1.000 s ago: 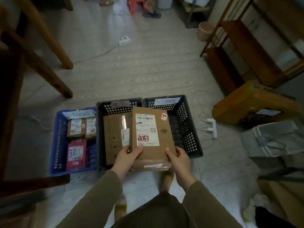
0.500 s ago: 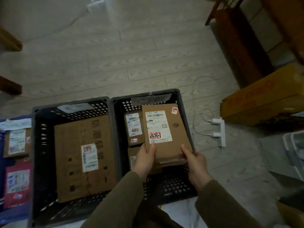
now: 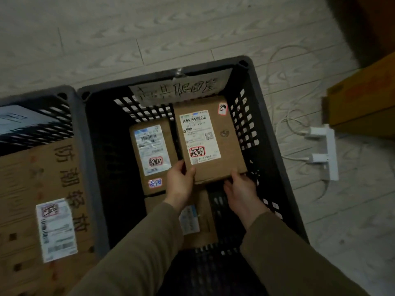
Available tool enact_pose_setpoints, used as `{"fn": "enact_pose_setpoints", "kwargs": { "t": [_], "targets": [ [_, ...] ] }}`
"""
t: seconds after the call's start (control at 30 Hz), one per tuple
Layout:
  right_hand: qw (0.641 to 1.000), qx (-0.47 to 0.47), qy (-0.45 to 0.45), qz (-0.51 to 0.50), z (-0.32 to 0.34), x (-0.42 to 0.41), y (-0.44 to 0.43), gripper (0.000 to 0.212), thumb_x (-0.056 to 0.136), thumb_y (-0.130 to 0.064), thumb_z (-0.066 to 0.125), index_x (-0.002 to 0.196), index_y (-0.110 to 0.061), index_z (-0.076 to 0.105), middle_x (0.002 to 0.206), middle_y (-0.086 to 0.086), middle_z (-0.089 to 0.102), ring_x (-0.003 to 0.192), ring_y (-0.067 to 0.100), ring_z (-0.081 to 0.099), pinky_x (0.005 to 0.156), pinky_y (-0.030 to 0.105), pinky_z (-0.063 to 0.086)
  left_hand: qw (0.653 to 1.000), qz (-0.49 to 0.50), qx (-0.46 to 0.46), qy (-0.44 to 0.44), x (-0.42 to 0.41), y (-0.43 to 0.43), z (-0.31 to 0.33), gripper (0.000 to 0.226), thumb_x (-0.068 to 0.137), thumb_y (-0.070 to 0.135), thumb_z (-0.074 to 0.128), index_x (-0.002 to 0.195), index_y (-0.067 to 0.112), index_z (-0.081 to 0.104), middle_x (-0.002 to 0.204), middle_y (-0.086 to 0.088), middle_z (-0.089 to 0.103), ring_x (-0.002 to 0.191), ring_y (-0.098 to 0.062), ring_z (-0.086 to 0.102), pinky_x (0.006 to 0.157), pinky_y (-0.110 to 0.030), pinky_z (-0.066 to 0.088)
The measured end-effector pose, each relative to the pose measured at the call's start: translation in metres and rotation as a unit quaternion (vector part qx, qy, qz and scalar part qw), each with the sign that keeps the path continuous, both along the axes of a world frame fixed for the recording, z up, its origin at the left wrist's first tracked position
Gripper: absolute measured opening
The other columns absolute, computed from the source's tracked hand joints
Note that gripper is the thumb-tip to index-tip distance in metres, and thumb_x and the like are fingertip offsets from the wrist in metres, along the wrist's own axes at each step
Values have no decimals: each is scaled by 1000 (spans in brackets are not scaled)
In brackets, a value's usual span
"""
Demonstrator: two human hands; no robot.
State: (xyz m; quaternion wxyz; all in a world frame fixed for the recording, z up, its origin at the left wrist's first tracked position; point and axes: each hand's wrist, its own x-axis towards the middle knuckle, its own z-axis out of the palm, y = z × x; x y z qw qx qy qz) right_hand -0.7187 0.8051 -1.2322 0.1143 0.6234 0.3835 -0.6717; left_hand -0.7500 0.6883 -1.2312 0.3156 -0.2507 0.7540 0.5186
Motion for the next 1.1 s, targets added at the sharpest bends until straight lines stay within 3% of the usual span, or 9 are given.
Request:
{"fn": "enact_pose_setpoints", "kwargs": {
  "t": [0.23, 0.37, 0.43, 0.53, 0.67, 0.77, 0.9, 1.0, 1.1],
  "targets": [
    [999, 8, -46, -2, -52, -14, 6, 23, 98, -17, 45, 117, -9, 54, 130, 19, 53, 125, 32, 48, 97, 36, 42, 998, -47, -36, -35, -12, 4, -41, 28, 95, 7, 48, 120, 4, 58, 122, -11, 62, 113, -26, 57, 99, -36, 46],
    [997, -4, -48, 57, -37, -12, 8, 30, 97, -18, 45, 127, -13, 49, 120, 7, 57, 104, 18, 53, 76, 32, 45, 998, -27, 17, -59, -10, 7, -25, 29, 96, 11, 47, 124, 5, 52, 125, -7, 59, 112, -18, 55, 98, -30, 44],
    [995, 6, -52, 89, -14, -9, 6, 25, 96, -20, 47, 120, -15, 52, 122, 7, 57, 103, 16, 53, 77, 31, 42, 998, 1, 23, -56, -7, 4, 3, 31, 97, 13, 45, 126, 5, 50, 121, -1, 57, 108, -11, 51, 92, -25, 41],
    [987, 25, -57, 151, 42, -8, 0, 25, 95, -18, 48, 118, -11, 55, 131, 14, 54, 122, 29, 50, 96, 36, 41, 998, 34, 20, -58, -2, -9, 60, 37, 98, 16, 44, 133, 5, 45, 125, -8, 56, 108, -17, 53, 88, -24, 42],
    [965, 20, -27, 260, 150, -23, -20, 33, 95, -18, 48, 128, -10, 50, 99, 1, 62, 86, 11, 57, 64, 23, 41, 994, 84, 40, -60, 1, -42, 157, 37, 98, 21, 45, 132, 7, 46, 110, 1, 60, 84, -2, 54, 74, -15, 45],
    [938, 22, 9, 347, 241, -41, -45, 36, 96, -20, 48, 130, -8, 47, 120, 4, 59, 106, 16, 56, 77, 25, 41, 988, 136, 53, -59, 3, -76, 244, 46, 95, 29, 50, 136, 8, 44, 130, -6, 55, 114, -19, 55, 98, -31, 46],
    [881, 64, 104, 457, 361, -70, -95, 26, 95, -21, 51, 118, -10, 53, 104, 2, 60, 102, 14, 56, 69, 23, 40, 973, 218, 69, 10, 4, -126, 364, 22, 95, 24, 51, 111, 12, 58, 101, -3, 64, 92, -13, 59, 69, -16, 49],
    [843, 48, 170, 508, 441, -83, -138, 10, 94, -24, 52, 100, -16, 52, 85, -7, 62, 91, 11, 54, 70, 23, 41, 960, 262, 70, 64, 16, -167, 447, 39, 94, 28, 52, 127, 8, 52, 125, -6, 58, 117, -17, 52, 93, -27, 42],
    [801, 33, 227, 553, 512, -80, -184, 27, 94, -21, 52, 118, -9, 51, 113, 4, 59, 112, 18, 56, 84, 27, 39, 941, 313, 75, 108, 42, -205, 520, 27, 94, 31, 51, 117, 16, 56, 109, -1, 62, 99, -11, 56, 82, -26, 43]
  ]
}}
